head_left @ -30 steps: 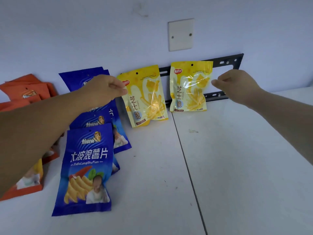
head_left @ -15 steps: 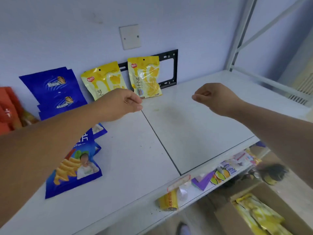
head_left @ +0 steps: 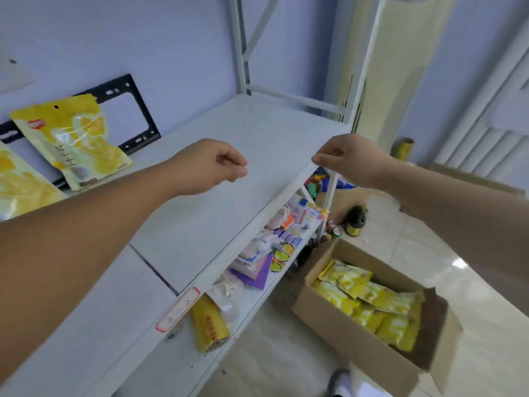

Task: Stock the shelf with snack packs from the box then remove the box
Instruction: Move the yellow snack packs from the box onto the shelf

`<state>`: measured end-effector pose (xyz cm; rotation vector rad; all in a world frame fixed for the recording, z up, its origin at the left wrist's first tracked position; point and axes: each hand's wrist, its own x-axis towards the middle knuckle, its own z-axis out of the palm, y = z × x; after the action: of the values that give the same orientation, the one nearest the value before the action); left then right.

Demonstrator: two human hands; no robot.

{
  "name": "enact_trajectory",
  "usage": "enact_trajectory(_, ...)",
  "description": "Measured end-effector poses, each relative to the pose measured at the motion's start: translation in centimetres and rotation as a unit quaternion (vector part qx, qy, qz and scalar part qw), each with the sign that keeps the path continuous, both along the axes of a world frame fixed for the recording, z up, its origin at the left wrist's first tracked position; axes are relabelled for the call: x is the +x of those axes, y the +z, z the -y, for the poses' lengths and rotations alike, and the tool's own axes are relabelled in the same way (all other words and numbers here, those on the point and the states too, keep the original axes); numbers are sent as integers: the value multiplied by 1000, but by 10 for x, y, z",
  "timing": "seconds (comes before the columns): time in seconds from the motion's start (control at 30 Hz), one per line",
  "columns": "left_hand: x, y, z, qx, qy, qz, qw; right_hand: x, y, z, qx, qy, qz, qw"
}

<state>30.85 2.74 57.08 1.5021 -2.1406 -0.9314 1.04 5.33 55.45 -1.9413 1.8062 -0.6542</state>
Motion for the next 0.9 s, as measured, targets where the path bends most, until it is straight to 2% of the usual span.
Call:
enact_trajectory(0.23, -165, -39, 40, 36, -118, 26, 992, -132, -43, -8, 54, -91, 31, 994)
enact_trajectory(0.43, -270, -82, 67, 85, -176, 72, 978, -223, -96, -6, 96, -165, 79, 978)
enact_trajectory(0.67, -352, -144, 89, 129, -245, 132, 952, -290, -159, -41, 168, -255, 156, 939)
enact_trajectory(0.9, -418, -200, 116, 157, -328, 179, 914, -316, -208, -70, 185, -372, 222, 882)
